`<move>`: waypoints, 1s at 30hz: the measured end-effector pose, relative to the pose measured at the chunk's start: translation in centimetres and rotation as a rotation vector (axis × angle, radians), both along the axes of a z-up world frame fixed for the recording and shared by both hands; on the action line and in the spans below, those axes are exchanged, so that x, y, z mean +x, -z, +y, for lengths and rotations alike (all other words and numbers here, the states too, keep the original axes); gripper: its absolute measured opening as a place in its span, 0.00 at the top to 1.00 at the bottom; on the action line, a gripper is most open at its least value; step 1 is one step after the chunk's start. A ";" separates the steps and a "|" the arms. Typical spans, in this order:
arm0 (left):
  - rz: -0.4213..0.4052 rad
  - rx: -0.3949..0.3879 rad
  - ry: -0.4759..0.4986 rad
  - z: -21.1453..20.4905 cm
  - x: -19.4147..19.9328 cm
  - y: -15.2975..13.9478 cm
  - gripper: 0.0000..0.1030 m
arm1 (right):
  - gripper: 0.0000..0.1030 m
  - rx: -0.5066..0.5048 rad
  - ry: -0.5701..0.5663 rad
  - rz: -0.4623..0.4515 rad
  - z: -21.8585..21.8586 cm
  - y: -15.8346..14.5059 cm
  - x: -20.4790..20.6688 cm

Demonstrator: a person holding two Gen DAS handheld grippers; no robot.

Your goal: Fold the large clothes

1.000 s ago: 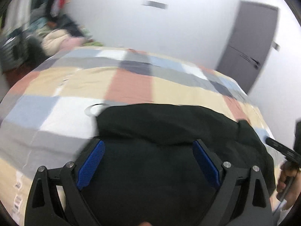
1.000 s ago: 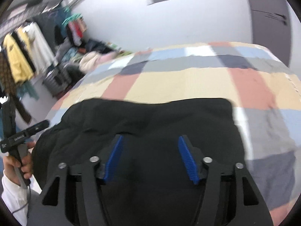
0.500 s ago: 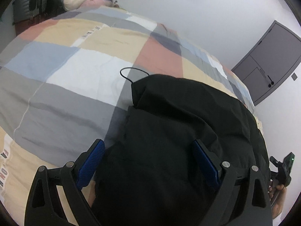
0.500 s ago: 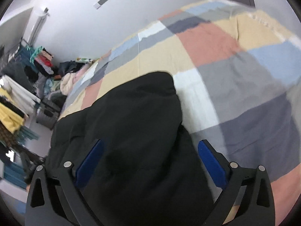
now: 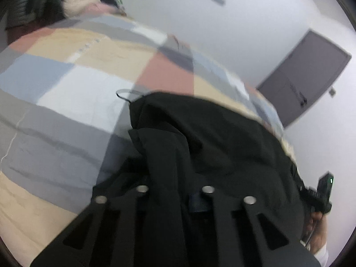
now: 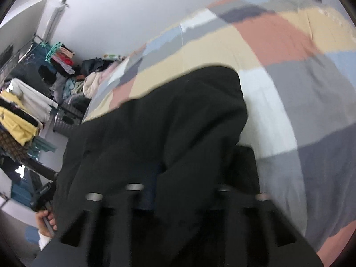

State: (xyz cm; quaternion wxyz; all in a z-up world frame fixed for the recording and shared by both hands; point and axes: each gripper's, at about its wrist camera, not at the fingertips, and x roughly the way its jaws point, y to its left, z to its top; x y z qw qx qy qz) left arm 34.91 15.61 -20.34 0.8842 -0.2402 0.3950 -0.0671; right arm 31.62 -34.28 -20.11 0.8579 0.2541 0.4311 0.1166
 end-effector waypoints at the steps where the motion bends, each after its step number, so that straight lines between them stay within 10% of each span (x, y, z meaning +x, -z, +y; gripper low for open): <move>1: -0.032 -0.015 -0.019 0.1 -0.4 -0.5 0.92 | 0.90 -0.031 0.000 -0.026 0.4 -0.9 -0.1; 14: -0.284 -0.022 -0.075 0.4 -0.3 -7.4 0.95 | 0.95 -0.219 0.078 -0.327 1.5 -9.8 0.1; 22: -0.093 0.185 -0.097 -1.0 3.4 -3.0 0.95 | 0.96 -0.357 0.105 -0.159 1.4 -4.1 3.9; 30: -0.035 0.205 -0.074 -0.9 3.0 -1.2 0.89 | 0.96 -0.366 0.104 -0.025 0.6 0.6 3.8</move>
